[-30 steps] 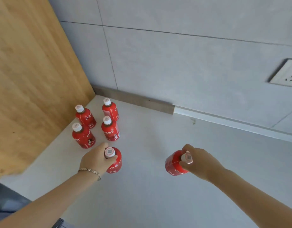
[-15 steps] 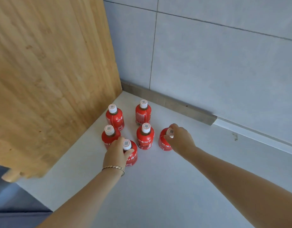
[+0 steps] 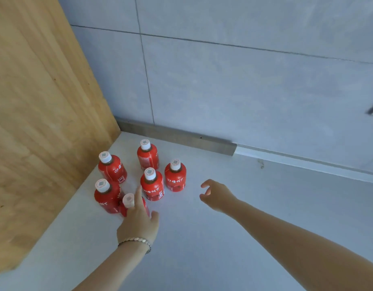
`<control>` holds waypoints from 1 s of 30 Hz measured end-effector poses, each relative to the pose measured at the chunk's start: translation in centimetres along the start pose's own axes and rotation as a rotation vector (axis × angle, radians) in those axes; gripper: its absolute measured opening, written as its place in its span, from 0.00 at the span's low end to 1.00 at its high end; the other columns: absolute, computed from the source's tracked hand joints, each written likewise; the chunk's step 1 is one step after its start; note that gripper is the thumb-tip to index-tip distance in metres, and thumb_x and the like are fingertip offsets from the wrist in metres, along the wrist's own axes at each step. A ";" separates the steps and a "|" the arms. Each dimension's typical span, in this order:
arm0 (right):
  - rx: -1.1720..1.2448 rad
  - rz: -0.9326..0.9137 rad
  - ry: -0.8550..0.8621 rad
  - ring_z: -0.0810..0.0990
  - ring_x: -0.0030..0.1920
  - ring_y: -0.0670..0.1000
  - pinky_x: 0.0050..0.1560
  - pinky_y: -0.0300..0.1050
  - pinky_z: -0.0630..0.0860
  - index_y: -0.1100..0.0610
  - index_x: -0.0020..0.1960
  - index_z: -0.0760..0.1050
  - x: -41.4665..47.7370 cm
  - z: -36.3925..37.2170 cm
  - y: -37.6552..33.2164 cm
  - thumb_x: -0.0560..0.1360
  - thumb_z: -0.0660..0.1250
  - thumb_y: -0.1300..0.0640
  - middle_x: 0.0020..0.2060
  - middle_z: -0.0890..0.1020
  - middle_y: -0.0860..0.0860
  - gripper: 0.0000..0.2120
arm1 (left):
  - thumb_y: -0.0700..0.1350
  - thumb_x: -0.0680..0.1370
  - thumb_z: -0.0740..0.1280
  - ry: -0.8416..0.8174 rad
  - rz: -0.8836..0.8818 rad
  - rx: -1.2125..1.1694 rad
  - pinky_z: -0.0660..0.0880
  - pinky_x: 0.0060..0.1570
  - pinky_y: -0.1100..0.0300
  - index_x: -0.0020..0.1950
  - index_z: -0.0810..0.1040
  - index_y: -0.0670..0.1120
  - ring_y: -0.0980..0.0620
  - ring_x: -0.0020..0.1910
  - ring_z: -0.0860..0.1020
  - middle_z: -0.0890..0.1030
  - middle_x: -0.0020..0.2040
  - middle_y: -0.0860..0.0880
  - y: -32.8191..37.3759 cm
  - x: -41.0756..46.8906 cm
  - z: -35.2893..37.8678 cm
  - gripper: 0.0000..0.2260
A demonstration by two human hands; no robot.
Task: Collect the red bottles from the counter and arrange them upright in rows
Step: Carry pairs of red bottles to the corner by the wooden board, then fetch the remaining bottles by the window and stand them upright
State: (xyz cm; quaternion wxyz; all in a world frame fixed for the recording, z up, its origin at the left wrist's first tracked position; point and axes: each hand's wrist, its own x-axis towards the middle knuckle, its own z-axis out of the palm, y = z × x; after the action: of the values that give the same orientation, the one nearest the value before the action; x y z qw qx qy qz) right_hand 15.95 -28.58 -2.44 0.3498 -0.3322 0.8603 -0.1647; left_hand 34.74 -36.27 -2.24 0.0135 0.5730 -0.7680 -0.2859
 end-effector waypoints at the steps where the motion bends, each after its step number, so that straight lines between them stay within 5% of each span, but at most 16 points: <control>1: -0.016 0.015 -0.030 0.76 0.60 0.53 0.58 0.46 0.74 0.54 0.66 0.70 -0.9 -0.6 1.7 0.77 0.61 0.55 0.60 0.78 0.54 0.17 | 0.46 0.78 0.60 -0.089 0.058 0.050 0.75 0.47 0.53 0.76 0.50 0.52 0.42 0.51 0.79 0.77 0.60 0.43 1.2 -0.8 0.4 0.29; 6: -0.152 0.137 -0.105 0.77 0.60 0.53 0.60 0.46 0.73 0.53 0.64 0.71 -6.4 -4.2 11.4 0.77 0.59 0.54 0.62 0.77 0.52 0.16 | 0.46 0.78 0.59 -0.452 0.338 0.157 0.70 0.52 0.61 0.61 0.74 0.48 0.52 0.48 0.74 0.79 0.60 0.48 9.2 -3.0 4.4 0.13; 9: -0.176 0.237 -0.065 0.76 0.62 0.54 0.60 0.46 0.72 0.53 0.65 0.70 -10.5 -6.8 18.1 0.77 0.58 0.54 0.64 0.76 0.51 0.17 | 0.45 0.77 0.59 -0.517 0.488 0.268 0.70 0.50 0.60 0.46 0.74 0.51 0.51 0.47 0.74 0.79 0.53 0.49 15.5 -4.8 8.4 0.05; 11: -0.157 0.312 -0.017 0.75 0.63 0.54 0.60 0.45 0.71 0.53 0.65 0.70 -13.9 -8.7 22.7 0.78 0.58 0.54 0.64 0.75 0.52 0.17 | 0.44 0.78 0.58 -0.567 0.607 0.379 0.68 0.48 0.61 0.38 0.69 0.53 0.51 0.47 0.73 0.76 0.48 0.51 20.0 -7.2 11.4 0.09; 15: -0.092 0.446 0.069 0.74 0.64 0.54 0.59 0.45 0.70 0.54 0.66 0.70 -21.0 -12.2 33.0 0.77 0.58 0.54 0.65 0.73 0.53 0.17 | 0.44 0.78 0.58 -0.629 0.786 0.567 0.72 0.53 0.59 0.46 0.73 0.49 0.47 0.52 0.76 0.78 0.52 0.47 28.3 -13.4 18.8 0.05; 19: -0.021 0.554 0.132 0.73 0.64 0.55 0.60 0.46 0.70 0.54 0.66 0.69 -28.5 -15.3 44.2 0.77 0.58 0.54 0.65 0.73 0.53 0.17 | 0.41 0.77 0.58 -0.679 0.900 0.635 0.64 0.36 0.61 0.33 0.65 0.50 0.48 0.42 0.68 0.71 0.43 0.47 36.5 -21.9 26.5 0.12; 25: 0.006 0.679 0.139 0.73 0.64 0.56 0.59 0.46 0.70 0.55 0.67 0.69 -38.5 -20.2 60.8 0.78 0.58 0.55 0.66 0.73 0.53 0.18 | 0.39 0.74 0.56 -0.718 0.890 0.593 0.58 0.31 0.60 0.29 0.61 0.50 0.49 0.36 0.67 0.68 0.35 0.48 46.2 -34.7 37.9 0.14; 30: 0.037 0.802 0.191 0.74 0.63 0.55 0.53 0.43 0.70 0.54 0.66 0.69 -45.4 -23.6 72.2 0.78 0.57 0.55 0.64 0.74 0.52 0.17 | 0.39 0.74 0.56 -0.763 0.967 0.600 0.57 0.30 0.60 0.36 0.64 0.50 0.49 0.37 0.66 0.68 0.34 0.49 52.6 -43.5 45.2 0.09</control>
State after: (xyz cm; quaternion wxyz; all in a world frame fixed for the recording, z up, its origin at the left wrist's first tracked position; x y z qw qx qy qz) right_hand -9.51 56.10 -0.79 0.3107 0.0527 0.9471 -0.0609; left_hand -11.94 30.92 -2.77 -0.2912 0.0039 -0.9345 -0.2046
